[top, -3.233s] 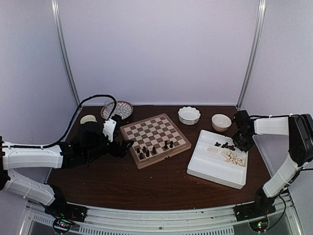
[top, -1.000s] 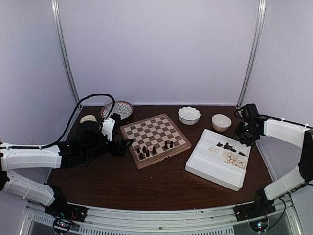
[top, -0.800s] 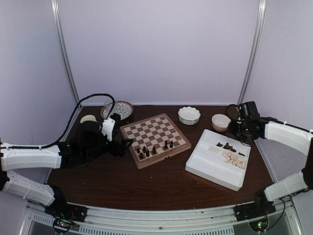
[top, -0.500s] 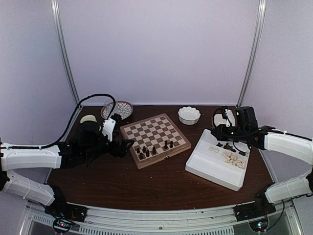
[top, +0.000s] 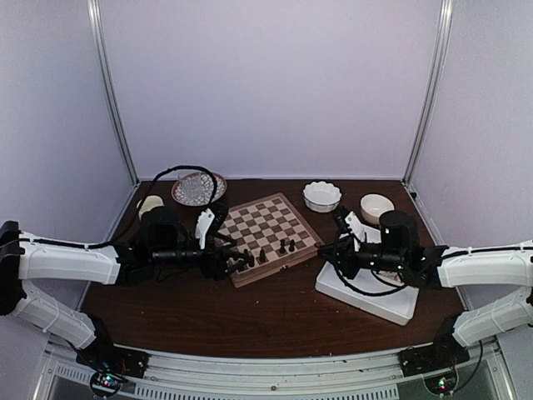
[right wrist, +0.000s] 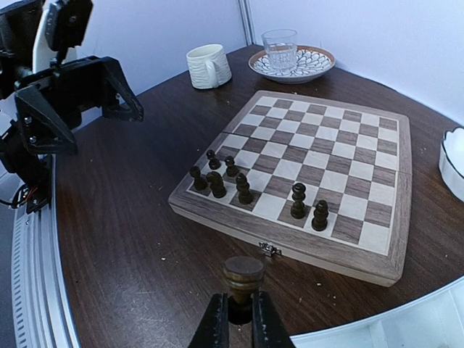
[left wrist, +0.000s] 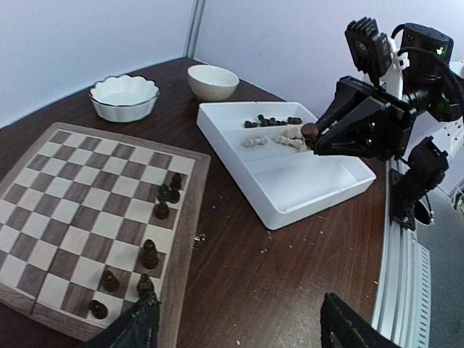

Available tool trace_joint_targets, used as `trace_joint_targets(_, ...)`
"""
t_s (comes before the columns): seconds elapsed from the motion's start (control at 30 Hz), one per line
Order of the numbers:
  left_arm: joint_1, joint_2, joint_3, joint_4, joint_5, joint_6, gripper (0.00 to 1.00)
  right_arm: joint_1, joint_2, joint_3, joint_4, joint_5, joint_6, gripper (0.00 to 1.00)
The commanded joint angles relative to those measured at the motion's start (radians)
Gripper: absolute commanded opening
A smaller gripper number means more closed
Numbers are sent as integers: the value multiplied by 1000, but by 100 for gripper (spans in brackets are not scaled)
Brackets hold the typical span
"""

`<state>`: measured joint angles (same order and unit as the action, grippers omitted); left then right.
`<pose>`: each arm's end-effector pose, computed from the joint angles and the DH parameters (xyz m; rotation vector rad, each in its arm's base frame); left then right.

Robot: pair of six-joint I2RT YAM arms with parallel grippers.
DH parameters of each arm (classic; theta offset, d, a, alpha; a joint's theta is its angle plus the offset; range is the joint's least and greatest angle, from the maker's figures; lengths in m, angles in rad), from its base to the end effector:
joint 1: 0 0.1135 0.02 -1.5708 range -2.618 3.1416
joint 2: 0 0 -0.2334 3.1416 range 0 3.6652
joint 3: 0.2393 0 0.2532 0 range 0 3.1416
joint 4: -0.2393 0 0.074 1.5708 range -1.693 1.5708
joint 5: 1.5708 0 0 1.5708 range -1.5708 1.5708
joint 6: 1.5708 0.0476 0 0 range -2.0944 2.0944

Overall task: Set up the chess pieces on the board
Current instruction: Pass from the right arm to the left

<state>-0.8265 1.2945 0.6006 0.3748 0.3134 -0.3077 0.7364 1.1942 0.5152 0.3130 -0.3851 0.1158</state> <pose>0.1905 -0.2285 0.1894 0.7361 1.8805 -1.0464 0.1907 0.1970 0.1805 -0.8693 1.8295 0.9270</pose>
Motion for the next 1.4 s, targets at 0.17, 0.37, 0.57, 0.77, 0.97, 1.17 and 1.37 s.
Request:
trace_joint_targets(0.17,-40,154,95,126,204,-74,75,96,10,7,64,-6,-102,8)
trace_joint_targets(0.37,-59,209,114,174,243,-131,78,201,76,66,2,58,-197,8)
trace_joint_targets(0.57,-69,257,139,197,269,-197,74,275,130,107,-32,126,-247,8)
trace_joint_targets(0.77,-75,322,166,223,304,-256,61,321,181,140,-37,167,-268,8)
trace_joint_targets(0.97,-100,366,214,164,306,-243,58,334,201,154,-40,174,-276,8)
trace_joint_targets(1.17,-119,389,243,121,311,-222,51,339,206,158,-45,195,-277,8)
trace_joint_targets(1.37,-120,402,261,86,310,-212,44,340,200,157,-46,209,-278,8)
